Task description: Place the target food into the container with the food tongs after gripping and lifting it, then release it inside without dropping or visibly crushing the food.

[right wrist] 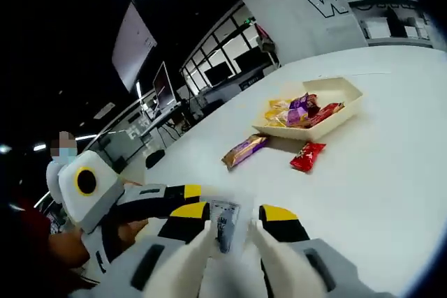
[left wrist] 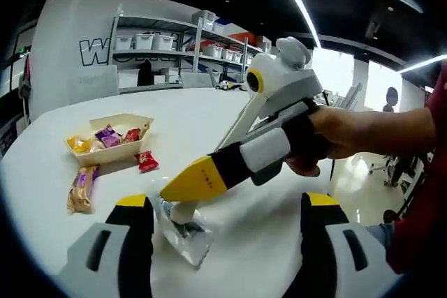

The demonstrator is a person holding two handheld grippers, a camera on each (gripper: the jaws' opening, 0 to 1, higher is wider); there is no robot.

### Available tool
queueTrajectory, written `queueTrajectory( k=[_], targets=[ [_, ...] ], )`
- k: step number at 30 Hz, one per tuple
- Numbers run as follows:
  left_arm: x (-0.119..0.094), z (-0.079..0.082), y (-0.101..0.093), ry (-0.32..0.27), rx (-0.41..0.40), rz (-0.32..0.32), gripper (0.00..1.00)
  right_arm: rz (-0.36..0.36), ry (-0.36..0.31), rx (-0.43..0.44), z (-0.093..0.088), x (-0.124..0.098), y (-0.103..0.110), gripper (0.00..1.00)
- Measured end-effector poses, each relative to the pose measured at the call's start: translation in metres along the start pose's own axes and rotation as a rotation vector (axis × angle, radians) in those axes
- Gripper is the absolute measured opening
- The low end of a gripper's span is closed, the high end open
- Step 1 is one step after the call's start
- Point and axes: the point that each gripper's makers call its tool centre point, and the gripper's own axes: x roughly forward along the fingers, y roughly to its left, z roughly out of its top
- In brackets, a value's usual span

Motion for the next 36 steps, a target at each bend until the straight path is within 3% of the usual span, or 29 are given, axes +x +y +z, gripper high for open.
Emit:
queueTrajectory(
  k=[4, 7, 11, 15, 19, 25, 29, 36],
  targets=[
    [-0.004, 0.010, 0.000, -0.020, 0.035, 0.016, 0.95, -0.009, -0.059, -0.041, 0.015, 0.003, 0.002, 0.23],
    [-0.008, 0.016, 0.006, -0.041, 0.037, 0.021, 0.95, -0.038, -0.112, -0.113, 0.032, 0.004, 0.000, 0.23],
    [-0.010, 0.023, 0.009, -0.046, 0.063, 0.029, 0.96, -0.033, -0.135, -0.122, 0.040, 0.005, 0.003, 0.23],
    [-0.010, 0.024, 0.007, -0.037, 0.099, 0.031, 0.96, -0.063, -0.175, -0.190, 0.049, 0.003, 0.000, 0.23],
    [-0.007, 0.015, 0.003, -0.024, 0.105, 0.012, 0.95, -0.077, -0.144, -0.188, 0.043, 0.001, -0.005, 0.23],
    [0.002, 0.006, -0.018, -0.001, 0.093, -0.044, 0.85, -0.122, -0.145, -0.171, 0.036, -0.020, -0.024, 0.23],
    [0.015, 0.006, -0.035, 0.011, 0.112, -0.085, 0.84, -0.131, -0.158, -0.127, 0.034, -0.032, -0.031, 0.23],
    [0.022, 0.007, -0.040, 0.015, 0.074, -0.110, 0.78, -0.141, -0.146, -0.040, 0.025, -0.043, -0.042, 0.23]
  ],
)
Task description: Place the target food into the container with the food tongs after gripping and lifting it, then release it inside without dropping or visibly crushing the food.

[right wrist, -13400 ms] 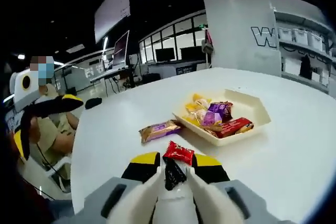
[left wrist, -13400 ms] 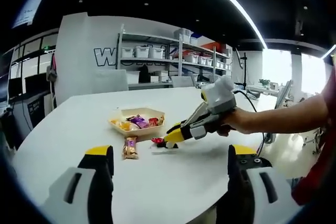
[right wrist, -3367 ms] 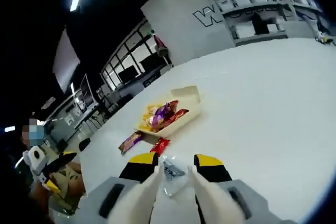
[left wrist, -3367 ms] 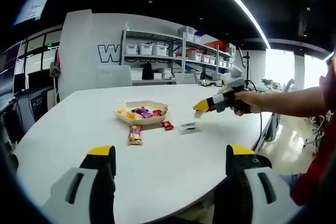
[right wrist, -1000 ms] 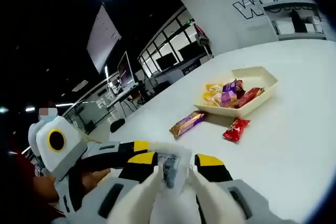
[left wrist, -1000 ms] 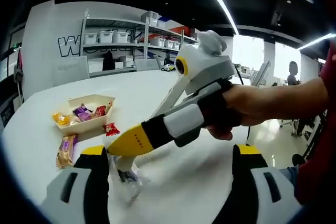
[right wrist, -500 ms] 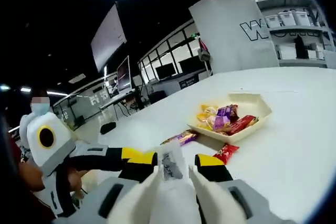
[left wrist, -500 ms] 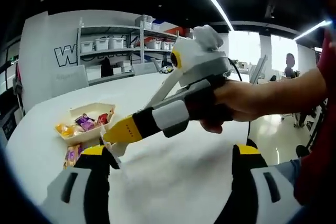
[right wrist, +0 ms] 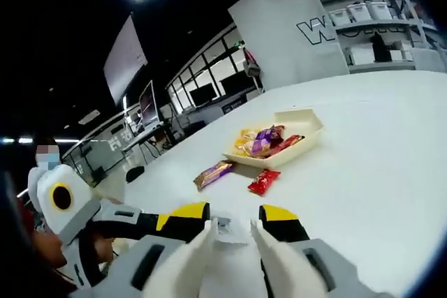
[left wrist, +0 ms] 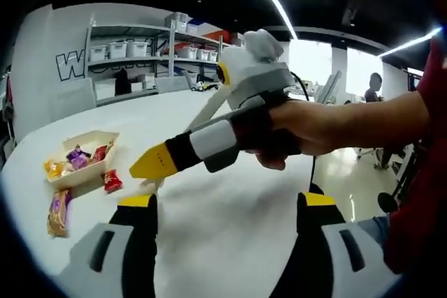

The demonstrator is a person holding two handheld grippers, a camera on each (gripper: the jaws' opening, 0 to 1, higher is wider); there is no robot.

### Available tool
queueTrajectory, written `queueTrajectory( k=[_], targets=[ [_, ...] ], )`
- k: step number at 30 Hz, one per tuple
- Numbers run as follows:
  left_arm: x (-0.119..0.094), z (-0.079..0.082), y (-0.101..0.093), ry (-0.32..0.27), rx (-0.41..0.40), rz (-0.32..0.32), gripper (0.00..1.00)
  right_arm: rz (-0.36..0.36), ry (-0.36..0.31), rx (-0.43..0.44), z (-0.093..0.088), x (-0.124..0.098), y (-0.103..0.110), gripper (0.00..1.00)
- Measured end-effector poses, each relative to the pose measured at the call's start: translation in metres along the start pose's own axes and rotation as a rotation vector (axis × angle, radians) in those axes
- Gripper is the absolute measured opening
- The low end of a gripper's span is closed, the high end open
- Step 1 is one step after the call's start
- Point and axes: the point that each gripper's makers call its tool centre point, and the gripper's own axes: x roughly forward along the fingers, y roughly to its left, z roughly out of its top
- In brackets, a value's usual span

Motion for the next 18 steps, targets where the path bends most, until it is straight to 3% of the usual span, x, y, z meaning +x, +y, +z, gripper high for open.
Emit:
queueTrajectory(
  k=[8, 15, 18],
  targets=[
    [-0.017, 0.017, 0.010, -0.028, 0.041, 0.047, 0.77, 0.099, -0.026, 0.179, 0.009, 0.008, 0.019, 0.22],
    [-0.028, 0.017, 0.027, -0.038, 0.058, 0.098, 0.80, 0.114, -0.026, 0.201, 0.007, 0.020, 0.025, 0.23],
    [-0.019, 0.016, 0.029, -0.029, 0.058, 0.097, 0.85, 0.062, -0.017, 0.195, 0.005, 0.019, 0.013, 0.23]
  ],
)
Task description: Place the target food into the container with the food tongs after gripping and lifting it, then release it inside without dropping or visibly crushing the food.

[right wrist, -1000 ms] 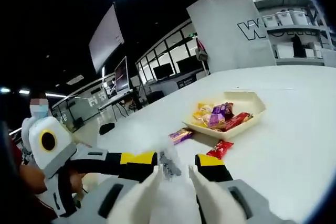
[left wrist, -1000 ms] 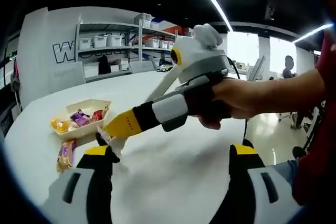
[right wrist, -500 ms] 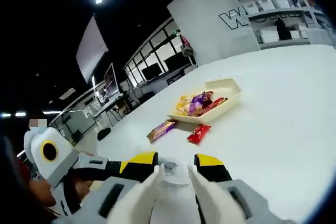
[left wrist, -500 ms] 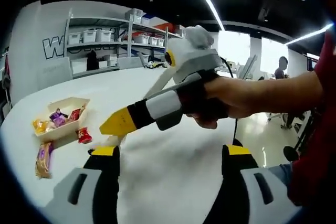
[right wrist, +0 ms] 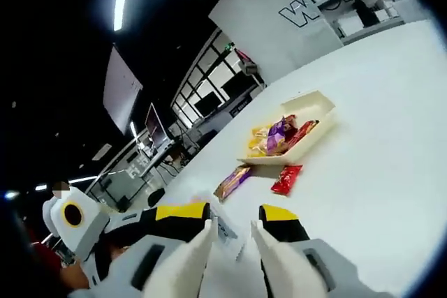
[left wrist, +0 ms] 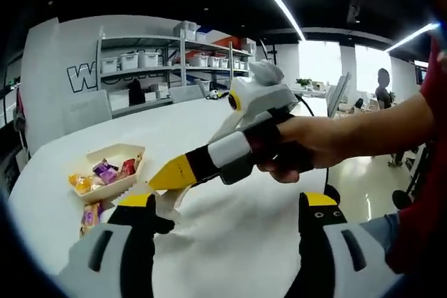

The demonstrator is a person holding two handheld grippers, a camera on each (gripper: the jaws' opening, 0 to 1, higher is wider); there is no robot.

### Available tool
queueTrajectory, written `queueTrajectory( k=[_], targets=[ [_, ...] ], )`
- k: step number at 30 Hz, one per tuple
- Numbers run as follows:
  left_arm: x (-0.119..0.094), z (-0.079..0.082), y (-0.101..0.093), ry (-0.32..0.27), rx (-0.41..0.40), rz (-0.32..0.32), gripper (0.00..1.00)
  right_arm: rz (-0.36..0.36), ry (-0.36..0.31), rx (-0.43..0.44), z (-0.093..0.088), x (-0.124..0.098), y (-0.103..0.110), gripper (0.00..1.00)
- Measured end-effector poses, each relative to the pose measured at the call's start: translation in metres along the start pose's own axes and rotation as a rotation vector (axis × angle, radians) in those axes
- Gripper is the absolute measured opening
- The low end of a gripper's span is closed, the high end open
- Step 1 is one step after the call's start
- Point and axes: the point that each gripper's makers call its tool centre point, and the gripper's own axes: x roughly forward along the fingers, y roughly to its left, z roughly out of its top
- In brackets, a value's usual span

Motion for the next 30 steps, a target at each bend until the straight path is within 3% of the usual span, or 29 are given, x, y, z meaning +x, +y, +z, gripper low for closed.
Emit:
queueTrajectory(
  k=[6, 12, 16, 23, 30],
  targets=[
    [0.023, 0.001, -0.005, -0.004, -0.042, -0.033, 0.87, -0.093, 0.004, -0.023, 0.002, -0.016, -0.026, 0.23],
    [0.037, 0.007, -0.015, -0.007, -0.042, -0.066, 0.86, -0.128, 0.014, -0.019, 0.002, -0.025, -0.039, 0.24],
    [0.033, 0.006, -0.019, -0.009, -0.034, -0.075, 0.86, -0.148, 0.006, -0.028, 0.004, -0.032, -0.047, 0.23],
    [0.017, -0.006, -0.003, 0.007, -0.057, -0.030, 0.87, -0.160, -0.019, -0.074, 0.014, -0.031, -0.048, 0.24],
    [0.002, -0.014, 0.011, 0.012, -0.080, 0.011, 0.87, -0.141, -0.005, -0.090, 0.008, -0.024, -0.041, 0.24]
  ],
)
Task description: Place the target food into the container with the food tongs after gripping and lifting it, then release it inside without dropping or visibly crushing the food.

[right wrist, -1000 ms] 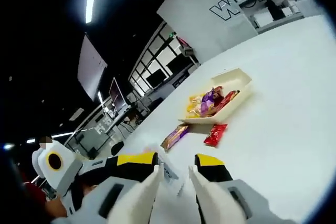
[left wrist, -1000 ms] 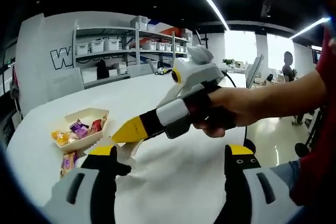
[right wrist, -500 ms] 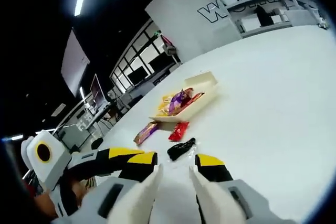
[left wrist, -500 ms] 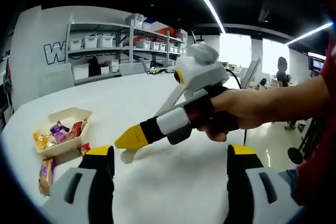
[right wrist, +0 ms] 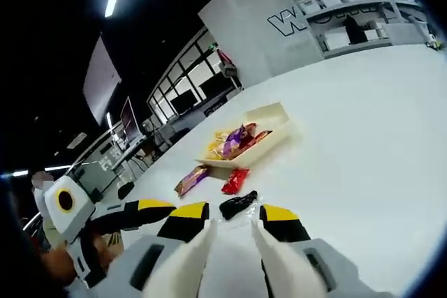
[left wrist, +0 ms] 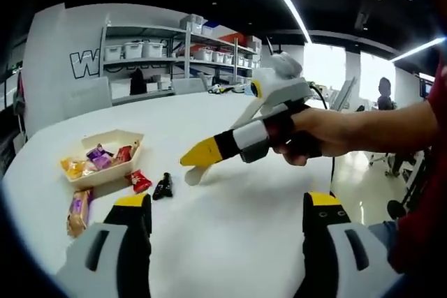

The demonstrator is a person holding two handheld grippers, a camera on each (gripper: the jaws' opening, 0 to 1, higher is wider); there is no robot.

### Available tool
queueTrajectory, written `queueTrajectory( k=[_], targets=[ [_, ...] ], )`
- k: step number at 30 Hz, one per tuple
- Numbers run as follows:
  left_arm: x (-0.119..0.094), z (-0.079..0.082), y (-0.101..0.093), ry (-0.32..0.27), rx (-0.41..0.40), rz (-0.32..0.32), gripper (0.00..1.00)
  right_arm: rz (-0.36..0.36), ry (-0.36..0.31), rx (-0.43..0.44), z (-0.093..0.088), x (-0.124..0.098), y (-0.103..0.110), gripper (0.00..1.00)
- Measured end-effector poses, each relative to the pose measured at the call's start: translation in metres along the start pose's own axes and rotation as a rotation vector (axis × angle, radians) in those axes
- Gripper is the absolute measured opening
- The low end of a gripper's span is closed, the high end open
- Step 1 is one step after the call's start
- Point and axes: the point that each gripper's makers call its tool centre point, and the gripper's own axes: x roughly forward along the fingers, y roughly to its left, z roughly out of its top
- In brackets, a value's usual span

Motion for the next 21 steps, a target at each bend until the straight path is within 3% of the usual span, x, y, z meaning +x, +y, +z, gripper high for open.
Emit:
queueTrajectory(
  k=[14, 21],
  targets=[
    [-0.036, -0.021, 0.030, 0.015, -0.001, 0.105, 0.88, 0.011, -0.020, -0.069, 0.008, 0.016, 0.016, 0.24],
    [-0.062, -0.029, 0.053, -0.001, -0.043, 0.189, 0.96, -0.045, -0.003, -0.242, 0.013, 0.025, 0.019, 0.24]
  ],
)
